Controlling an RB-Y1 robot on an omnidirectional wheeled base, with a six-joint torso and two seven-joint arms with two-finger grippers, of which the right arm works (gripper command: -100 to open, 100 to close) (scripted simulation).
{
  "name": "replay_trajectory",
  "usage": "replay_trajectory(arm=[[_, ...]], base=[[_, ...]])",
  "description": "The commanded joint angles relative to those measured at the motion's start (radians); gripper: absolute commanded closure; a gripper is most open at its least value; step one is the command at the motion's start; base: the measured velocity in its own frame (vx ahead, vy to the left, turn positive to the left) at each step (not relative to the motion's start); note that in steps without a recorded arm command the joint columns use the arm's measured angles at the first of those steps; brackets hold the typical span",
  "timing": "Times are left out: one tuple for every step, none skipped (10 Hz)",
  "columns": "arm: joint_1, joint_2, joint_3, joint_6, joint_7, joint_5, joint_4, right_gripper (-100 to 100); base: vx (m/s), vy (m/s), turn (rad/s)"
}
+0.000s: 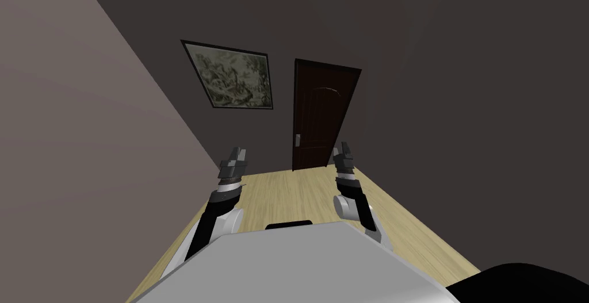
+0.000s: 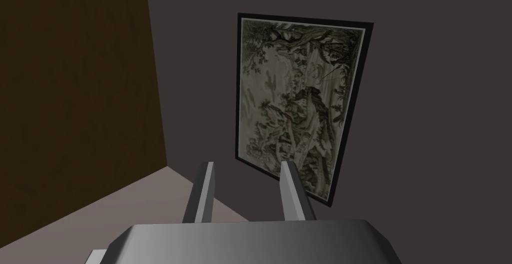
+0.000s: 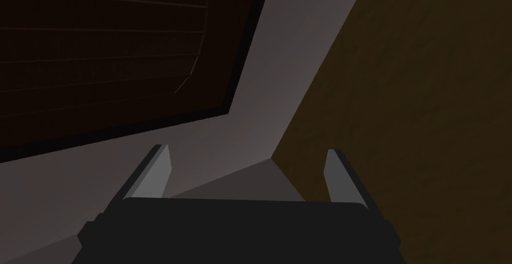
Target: Pull the door open
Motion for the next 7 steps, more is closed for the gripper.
replay_trajectory(arm=[[-0.015,-0.008,0.003,-0.009,0.02,0.016,0.037,-100],[-0.026,-0.014,0.004,-0.012,0.032,0.025,0.059,-100],[-0.037,-0.02,0.004,-0.015,0.043,0.035,0.082,-100],[-0.048,-0.026,0.004,-0.018,0.055,0.044,0.104,-100],[-0.06,-0.032,0.005,-0.021,0.068,0.055,0.129,-100],[-0.073,-0.039,0.005,-0.024,0.082,0.066,0.155,-100],[-0.086,-0.045,0.005,-0.028,0.095,0.077,0.181,-100]], base=[[0.085,0.029,-0.029],[0.095,0.028,-0.031],[0.096,0.02,-0.027],[0.084,0.019,-0.032],[0.08,0.031,-0.038],[0.091,0.037,-0.028],[0.101,0.022,-0.039]])
